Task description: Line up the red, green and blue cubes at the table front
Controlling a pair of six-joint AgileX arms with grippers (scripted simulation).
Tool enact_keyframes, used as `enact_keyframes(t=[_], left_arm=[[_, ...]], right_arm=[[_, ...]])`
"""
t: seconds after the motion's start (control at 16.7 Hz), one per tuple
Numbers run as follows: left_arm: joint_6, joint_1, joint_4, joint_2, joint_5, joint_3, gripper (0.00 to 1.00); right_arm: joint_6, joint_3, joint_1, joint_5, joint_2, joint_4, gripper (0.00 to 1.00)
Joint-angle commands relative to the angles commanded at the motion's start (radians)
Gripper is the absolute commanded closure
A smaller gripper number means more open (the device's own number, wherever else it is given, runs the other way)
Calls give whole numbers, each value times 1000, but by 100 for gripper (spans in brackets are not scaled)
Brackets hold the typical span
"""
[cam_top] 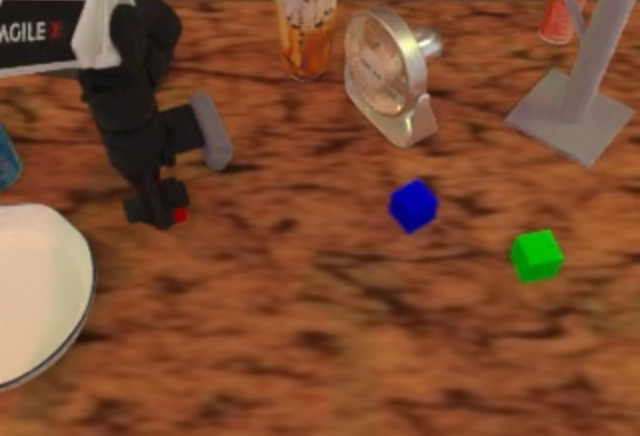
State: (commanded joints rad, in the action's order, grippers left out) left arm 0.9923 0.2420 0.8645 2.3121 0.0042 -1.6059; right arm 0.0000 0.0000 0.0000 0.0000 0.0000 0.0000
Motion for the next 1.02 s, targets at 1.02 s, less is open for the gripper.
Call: enact_keyframes(t=[1.02], left_arm=[[-21, 1, 262, -141, 15, -135, 100]], right_arm=[[0, 0, 0, 0, 0, 0, 0]])
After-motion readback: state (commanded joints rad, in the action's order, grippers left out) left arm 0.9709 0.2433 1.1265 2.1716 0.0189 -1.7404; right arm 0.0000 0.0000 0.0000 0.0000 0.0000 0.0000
